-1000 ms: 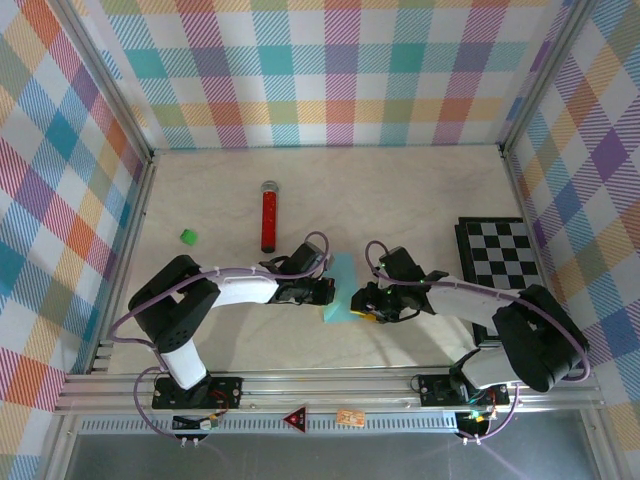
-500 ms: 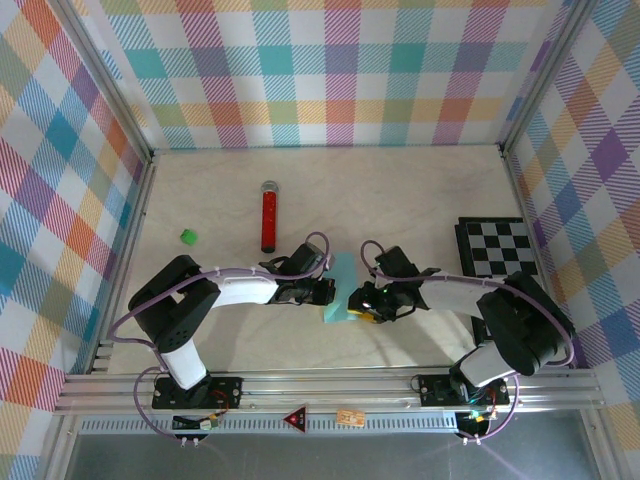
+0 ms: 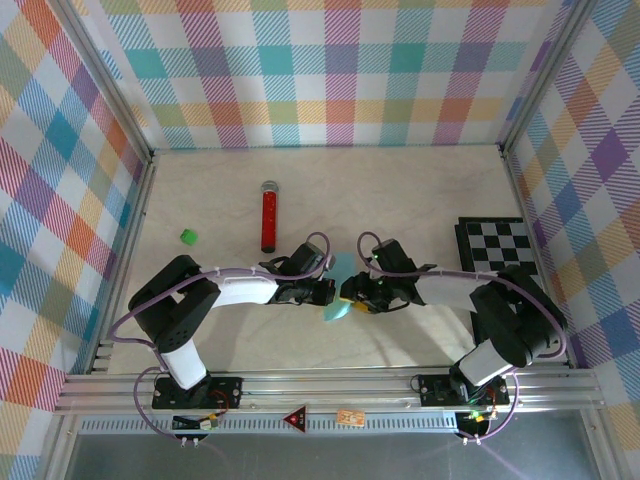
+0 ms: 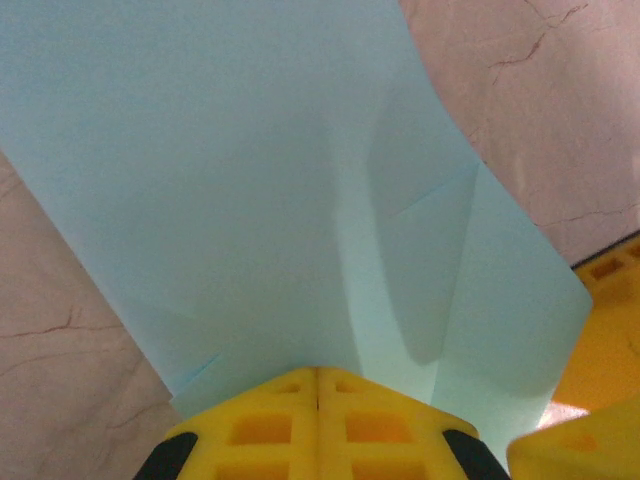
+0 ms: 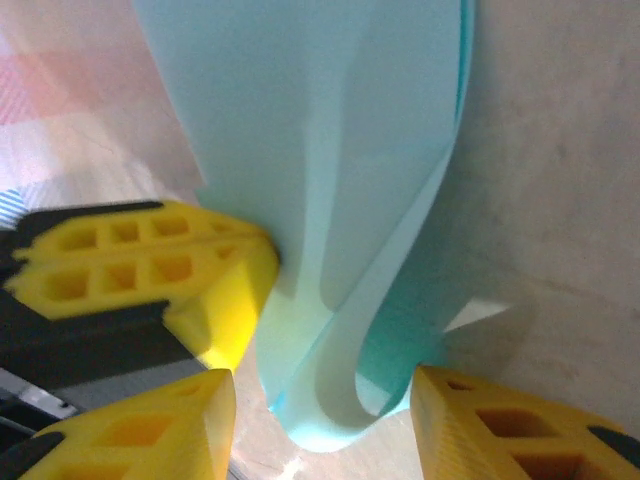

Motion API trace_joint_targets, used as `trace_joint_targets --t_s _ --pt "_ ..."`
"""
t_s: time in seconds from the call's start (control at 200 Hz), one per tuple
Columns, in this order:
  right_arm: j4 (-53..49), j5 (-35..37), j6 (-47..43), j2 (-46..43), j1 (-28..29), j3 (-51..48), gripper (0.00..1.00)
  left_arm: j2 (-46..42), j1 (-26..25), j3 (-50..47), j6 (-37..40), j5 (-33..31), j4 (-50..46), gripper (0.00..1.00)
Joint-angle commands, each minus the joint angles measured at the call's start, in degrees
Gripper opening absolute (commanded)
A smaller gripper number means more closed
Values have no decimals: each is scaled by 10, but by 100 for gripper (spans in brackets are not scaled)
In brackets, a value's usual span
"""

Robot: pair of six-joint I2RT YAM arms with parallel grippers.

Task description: Fold a paper plane with a square sheet of paper (pick it up from the middle)

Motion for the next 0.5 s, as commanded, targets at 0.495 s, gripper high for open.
trace_joint_targets --t_s 0.495 --pt "147 -59 -19 73 -56 -14 37 11 2 -12 7 15 -14 0"
